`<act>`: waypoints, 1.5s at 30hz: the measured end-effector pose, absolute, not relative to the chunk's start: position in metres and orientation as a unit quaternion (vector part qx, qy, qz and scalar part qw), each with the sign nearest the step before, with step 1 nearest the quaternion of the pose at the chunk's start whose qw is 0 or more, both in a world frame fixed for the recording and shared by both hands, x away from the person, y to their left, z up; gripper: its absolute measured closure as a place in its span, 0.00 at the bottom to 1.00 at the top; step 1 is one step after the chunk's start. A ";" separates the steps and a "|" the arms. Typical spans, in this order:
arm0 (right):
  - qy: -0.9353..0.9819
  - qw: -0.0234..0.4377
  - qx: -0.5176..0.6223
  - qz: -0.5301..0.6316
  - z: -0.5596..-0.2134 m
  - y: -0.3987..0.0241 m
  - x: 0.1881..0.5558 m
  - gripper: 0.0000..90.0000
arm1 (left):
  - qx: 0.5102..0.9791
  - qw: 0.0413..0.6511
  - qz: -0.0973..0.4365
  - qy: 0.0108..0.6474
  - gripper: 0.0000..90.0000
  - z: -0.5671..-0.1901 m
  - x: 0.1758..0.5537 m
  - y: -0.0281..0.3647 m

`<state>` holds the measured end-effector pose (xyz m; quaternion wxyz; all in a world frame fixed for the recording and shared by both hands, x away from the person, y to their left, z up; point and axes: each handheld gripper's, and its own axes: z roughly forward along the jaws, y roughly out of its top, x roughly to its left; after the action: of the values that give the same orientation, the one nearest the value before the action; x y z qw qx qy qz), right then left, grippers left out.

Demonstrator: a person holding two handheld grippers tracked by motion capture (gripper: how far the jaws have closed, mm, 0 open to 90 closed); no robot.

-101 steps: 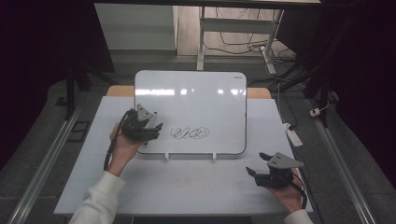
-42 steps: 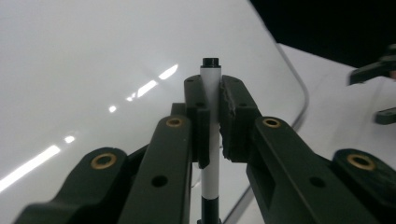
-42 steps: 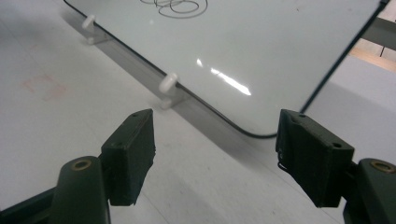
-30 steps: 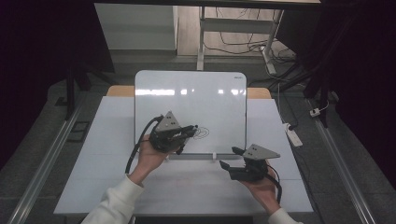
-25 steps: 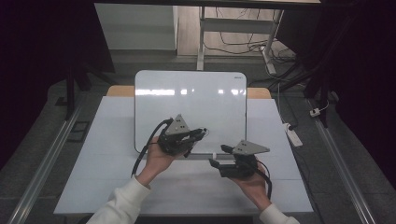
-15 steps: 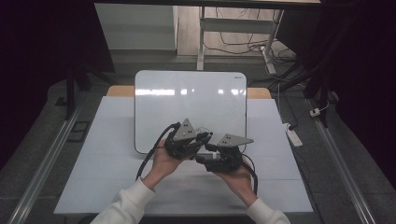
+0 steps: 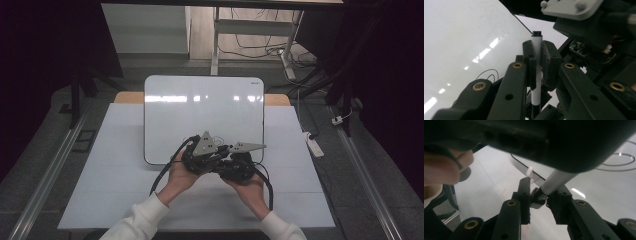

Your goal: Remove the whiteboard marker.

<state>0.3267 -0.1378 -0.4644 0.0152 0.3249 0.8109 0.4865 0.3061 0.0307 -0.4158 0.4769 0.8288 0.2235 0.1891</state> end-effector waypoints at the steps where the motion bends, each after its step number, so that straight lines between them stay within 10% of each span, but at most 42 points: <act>1: 0.811 0.013 0.329 0.484 -0.465 -0.138 0.328 0.82 | 0.829 0.476 0.191 0.223 0.91 -0.416 0.306 0.030; 9: 0.815 0.005 0.340 0.469 -0.468 -0.142 0.332 0.86 | 0.835 0.472 0.183 0.217 0.88 -0.417 0.305 0.027; 13: 0.813 0.014 0.334 0.478 -0.467 -0.144 0.331 0.86 | 0.825 0.484 0.180 0.230 0.66 -0.412 0.303 0.039; 25: 0.792 0.066 0.328 0.510 -0.458 -0.167 0.335 0.86 | 0.809 0.461 0.166 0.323 0.42 -0.435 0.283 0.133; 45: 0.775 0.140 0.268 0.556 -0.453 -0.170 0.335 0.86 | 0.795 0.420 0.162 0.408 0.33 -0.503 0.240 0.213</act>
<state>0.3347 -0.1702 -0.4531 0.1396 0.2676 0.7747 0.5557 0.2404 0.2129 -0.5033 0.4196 0.7947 0.4077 0.1620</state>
